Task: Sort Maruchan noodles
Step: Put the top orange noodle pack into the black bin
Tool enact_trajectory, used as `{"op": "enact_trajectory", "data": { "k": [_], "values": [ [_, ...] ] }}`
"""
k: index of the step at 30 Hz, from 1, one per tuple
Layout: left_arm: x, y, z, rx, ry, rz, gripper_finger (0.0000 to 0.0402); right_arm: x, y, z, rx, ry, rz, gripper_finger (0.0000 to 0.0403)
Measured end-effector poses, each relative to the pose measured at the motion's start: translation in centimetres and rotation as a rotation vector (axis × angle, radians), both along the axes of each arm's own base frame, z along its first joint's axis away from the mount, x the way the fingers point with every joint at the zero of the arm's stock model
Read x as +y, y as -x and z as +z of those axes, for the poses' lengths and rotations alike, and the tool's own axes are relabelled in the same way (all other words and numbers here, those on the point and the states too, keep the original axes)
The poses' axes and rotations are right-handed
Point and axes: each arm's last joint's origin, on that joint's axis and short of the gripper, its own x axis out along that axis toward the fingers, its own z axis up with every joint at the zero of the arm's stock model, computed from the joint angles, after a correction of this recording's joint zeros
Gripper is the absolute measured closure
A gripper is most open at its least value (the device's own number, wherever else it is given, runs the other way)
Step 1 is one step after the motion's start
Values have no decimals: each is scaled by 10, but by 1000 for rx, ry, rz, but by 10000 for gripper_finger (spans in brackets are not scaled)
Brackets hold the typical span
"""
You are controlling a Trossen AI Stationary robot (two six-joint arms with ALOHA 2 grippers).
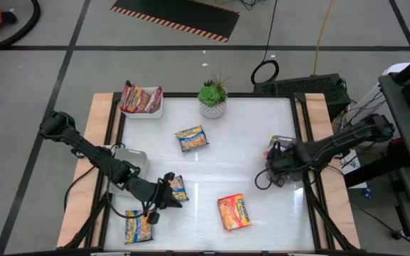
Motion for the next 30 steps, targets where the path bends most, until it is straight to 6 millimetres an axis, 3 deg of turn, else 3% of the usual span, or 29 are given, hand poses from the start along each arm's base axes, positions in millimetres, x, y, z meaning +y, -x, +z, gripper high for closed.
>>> {"op": "enact_trajectory", "data": {
  "k": [8, 15, 20, 30],
  "values": [
    [0, 0, 0, -12, -26, -16, 398, -5, 14, -25, 70, 46, -35, 402],
    [0, 0, 0, -18, -30, -20, 398, -15, 26, -21, 139, 277, -73, 402],
    [0, 0, 1, -22, -24, -18, 398, -21, 24, -19, 94, 398, -81, 403],
    [-1, 1, 0, -6, -19, -25, 398, -38, 21, -20, 94, 475, -237, 403]
  ]
}}
